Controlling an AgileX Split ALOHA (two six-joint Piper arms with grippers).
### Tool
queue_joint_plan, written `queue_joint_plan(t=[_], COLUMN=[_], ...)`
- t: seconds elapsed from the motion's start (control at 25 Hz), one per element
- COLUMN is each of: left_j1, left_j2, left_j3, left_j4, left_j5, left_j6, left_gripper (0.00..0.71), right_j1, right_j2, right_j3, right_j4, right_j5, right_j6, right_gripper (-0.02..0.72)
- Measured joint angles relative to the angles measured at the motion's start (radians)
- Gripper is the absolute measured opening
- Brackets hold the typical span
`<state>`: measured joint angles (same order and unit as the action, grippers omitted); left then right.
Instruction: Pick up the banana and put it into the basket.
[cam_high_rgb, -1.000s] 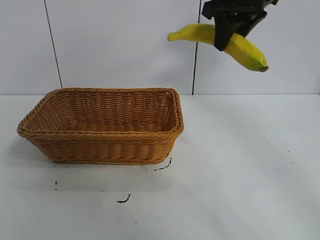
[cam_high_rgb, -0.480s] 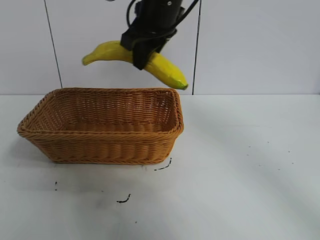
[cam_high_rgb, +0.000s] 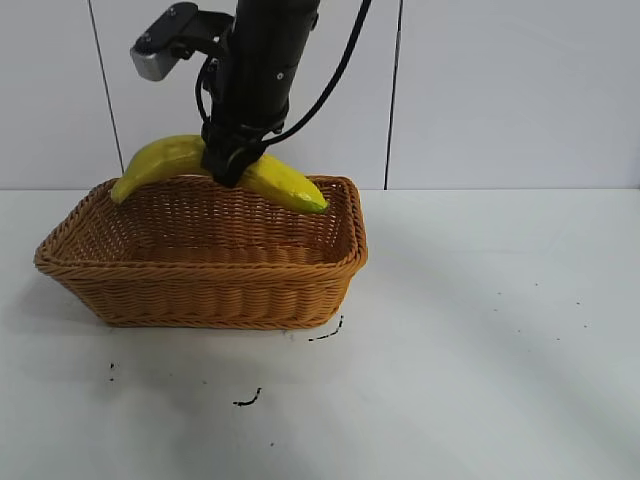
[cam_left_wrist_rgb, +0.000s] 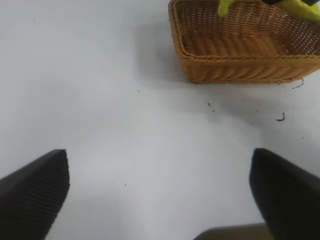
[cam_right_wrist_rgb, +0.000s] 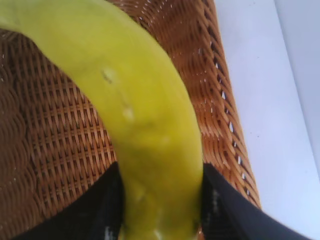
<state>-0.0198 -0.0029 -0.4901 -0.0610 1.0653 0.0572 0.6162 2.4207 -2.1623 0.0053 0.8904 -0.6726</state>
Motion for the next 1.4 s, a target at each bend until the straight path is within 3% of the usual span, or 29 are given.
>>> queue_joint_plan(t=[0.24, 0.4, 0.52, 0.6, 0.76, 0.92, 1.12, 1.4], left_j1=[0.000, 0.000, 0.000, 0.000, 0.000, 0.000, 0.000, 0.000], left_j2=[0.000, 0.000, 0.000, 0.000, 0.000, 0.000, 0.000, 0.000], left_j3=[0.000, 0.000, 0.000, 0.000, 0.000, 0.000, 0.000, 0.000], left_j4=[0.000, 0.000, 0.000, 0.000, 0.000, 0.000, 0.000, 0.000], left_j5=[0.000, 0.000, 0.000, 0.000, 0.000, 0.000, 0.000, 0.000], left_j6=[0.000, 0.000, 0.000, 0.000, 0.000, 0.000, 0.000, 0.000], left_gripper=[0.695, 0.695, 0.695, 0.695, 0.695, 0.695, 0.695, 0.695], right_j1=[-0.001, -0.001, -0.001, -0.001, -0.001, -0.004, -0.059, -0.270], right_j2=[0.000, -0.001, -0.001, -0.005, -0.048, -0.123, -0.161, -0.161], right_j3=[0.004, 0.004, 0.004, 0.003, 0.002, 0.001, 0.000, 0.000], right_j4=[0.027, 0.045, 0.046, 0.046, 0.037, -0.015, -0.019, -0.021], right_j5=[-0.014, -0.026, -0.036, -0.036, -0.015, 0.080, 0.162, 0.255], right_j6=[0.000, 0.000, 0.011, 0.043, 0.169, 0.302, 0.453, 0.528], right_gripper=[0.335, 0.596, 0.671, 0.686, 0.689, 0.689, 0.689, 0.689])
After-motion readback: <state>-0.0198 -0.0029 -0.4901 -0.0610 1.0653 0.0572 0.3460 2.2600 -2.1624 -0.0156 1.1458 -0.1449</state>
